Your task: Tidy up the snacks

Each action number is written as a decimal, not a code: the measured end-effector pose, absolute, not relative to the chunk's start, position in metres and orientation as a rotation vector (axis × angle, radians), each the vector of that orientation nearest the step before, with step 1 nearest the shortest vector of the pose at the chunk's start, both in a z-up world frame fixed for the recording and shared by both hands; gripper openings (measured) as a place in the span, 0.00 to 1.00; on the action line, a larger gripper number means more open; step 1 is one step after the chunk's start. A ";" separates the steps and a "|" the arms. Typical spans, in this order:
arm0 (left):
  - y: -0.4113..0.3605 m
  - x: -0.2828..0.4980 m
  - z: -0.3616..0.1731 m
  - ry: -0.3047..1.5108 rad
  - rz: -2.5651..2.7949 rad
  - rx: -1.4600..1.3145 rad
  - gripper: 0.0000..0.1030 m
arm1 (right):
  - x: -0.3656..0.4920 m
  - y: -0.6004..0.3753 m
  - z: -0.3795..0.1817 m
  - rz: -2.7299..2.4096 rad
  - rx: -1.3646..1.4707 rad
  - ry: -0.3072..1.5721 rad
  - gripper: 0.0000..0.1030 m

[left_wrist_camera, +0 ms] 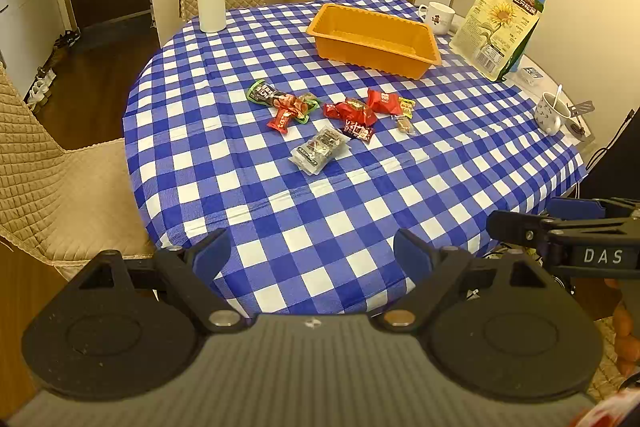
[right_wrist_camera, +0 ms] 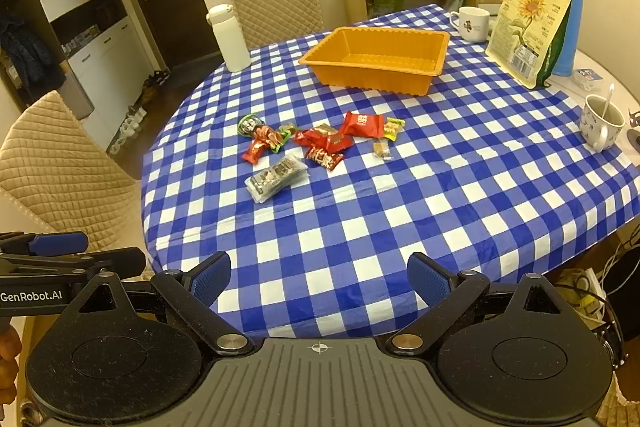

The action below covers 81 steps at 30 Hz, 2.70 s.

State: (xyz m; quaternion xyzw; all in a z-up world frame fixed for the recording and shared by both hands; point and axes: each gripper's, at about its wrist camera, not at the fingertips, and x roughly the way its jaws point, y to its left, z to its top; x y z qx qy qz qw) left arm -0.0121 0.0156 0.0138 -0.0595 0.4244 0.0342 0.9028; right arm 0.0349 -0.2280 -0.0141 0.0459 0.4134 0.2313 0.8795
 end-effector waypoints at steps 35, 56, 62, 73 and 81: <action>0.015 -0.002 0.004 0.886 0.077 -0.128 0.85 | 0.039 -0.228 -0.015 0.483 0.096 0.863 0.92; 0.014 0.053 -0.020 0.936 0.101 -0.149 0.85 | 0.093 -0.235 -0.032 0.483 0.086 0.880 0.92; 0.022 0.079 -0.044 0.945 0.100 -0.145 0.85 | 0.120 -0.247 -0.042 0.479 0.087 0.880 0.92; 0.022 0.132 -0.081 0.921 0.059 -0.068 0.84 | 0.168 -0.269 -0.059 0.468 0.105 0.889 0.92; 0.014 0.171 -0.105 0.926 0.023 -0.002 0.75 | 0.200 -0.286 -0.071 0.453 0.118 0.902 0.92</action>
